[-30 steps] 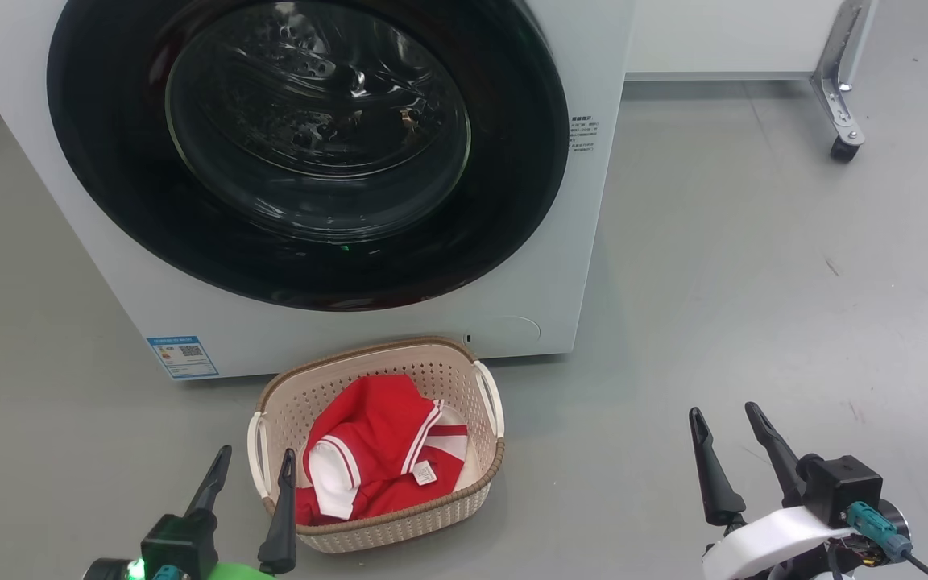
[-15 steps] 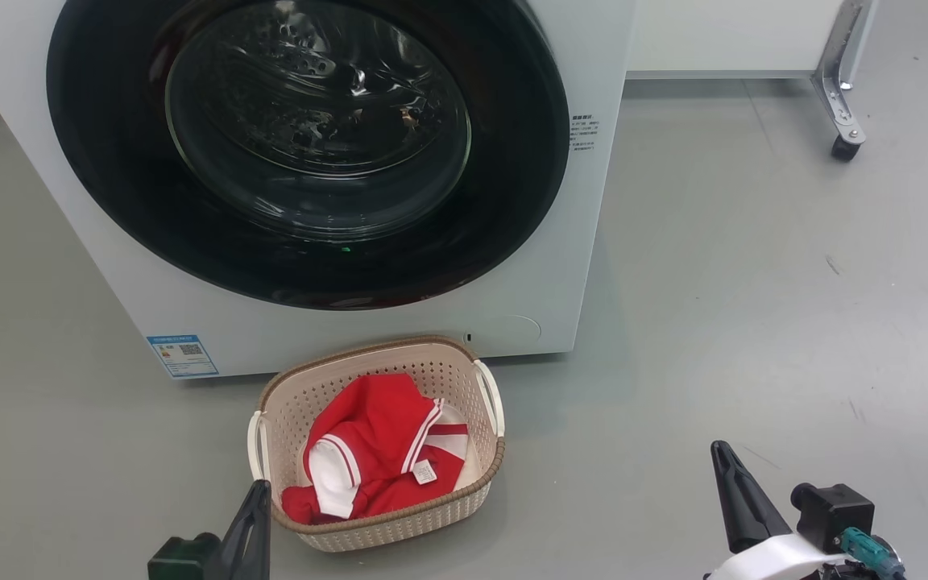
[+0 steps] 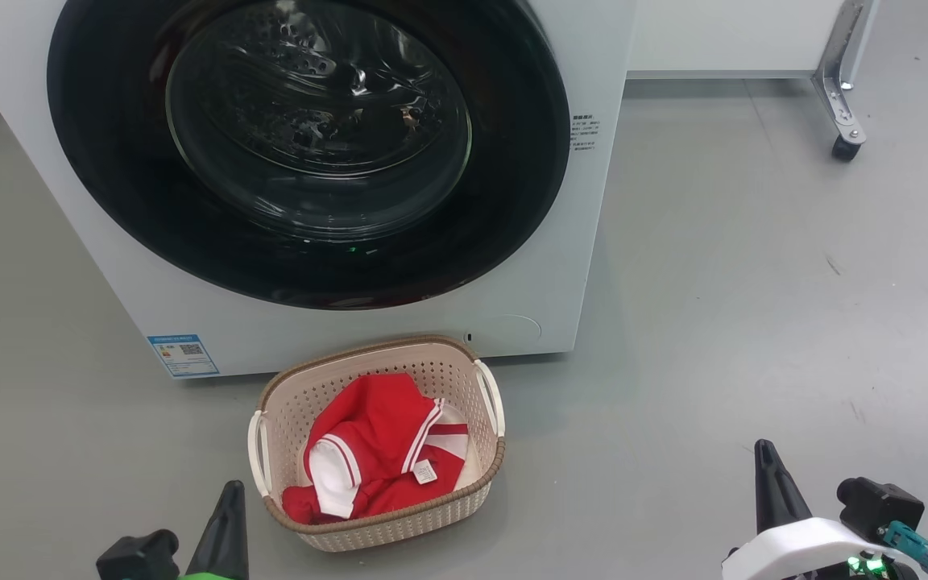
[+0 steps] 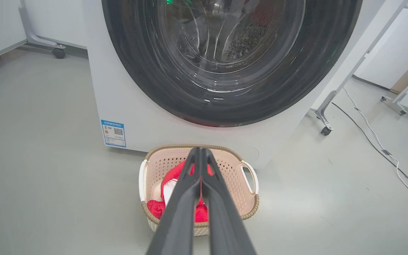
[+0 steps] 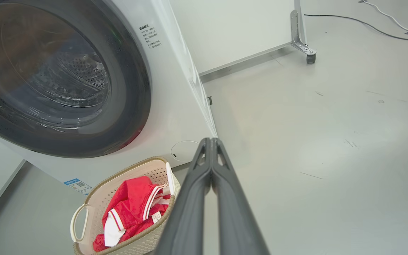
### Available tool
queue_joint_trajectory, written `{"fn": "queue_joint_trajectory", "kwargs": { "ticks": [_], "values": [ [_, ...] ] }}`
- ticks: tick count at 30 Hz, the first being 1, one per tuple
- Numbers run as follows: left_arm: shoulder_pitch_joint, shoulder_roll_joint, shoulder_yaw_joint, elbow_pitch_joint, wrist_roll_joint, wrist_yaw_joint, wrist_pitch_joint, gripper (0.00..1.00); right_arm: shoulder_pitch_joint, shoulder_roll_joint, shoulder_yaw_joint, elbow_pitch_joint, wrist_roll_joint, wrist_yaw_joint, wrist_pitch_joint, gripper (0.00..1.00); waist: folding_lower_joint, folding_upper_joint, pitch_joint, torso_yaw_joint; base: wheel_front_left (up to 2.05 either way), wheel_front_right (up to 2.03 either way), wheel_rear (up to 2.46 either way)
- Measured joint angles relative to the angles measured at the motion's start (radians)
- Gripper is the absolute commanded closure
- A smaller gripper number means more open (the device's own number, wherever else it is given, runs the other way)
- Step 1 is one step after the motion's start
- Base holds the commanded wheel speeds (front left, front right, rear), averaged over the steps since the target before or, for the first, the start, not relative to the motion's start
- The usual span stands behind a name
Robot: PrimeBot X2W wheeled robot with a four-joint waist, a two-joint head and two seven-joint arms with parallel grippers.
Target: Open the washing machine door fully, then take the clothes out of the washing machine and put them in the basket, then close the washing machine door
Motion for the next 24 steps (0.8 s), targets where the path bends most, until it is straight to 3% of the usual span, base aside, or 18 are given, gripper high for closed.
{"fn": "queue_joint_trajectory", "kwargs": {
  "ticks": [24],
  "values": [
    [-0.028, 0.000, 0.063, -0.004, -0.301, -0.019, 0.073, 1.00, -0.029, -0.004, -0.062, -0.015, 0.299, 0.009, 0.081, 1.00, 0.0000, 0.0000, 0.001, 0.001, 0.00, 0.00, 0.00]
  ]
}}
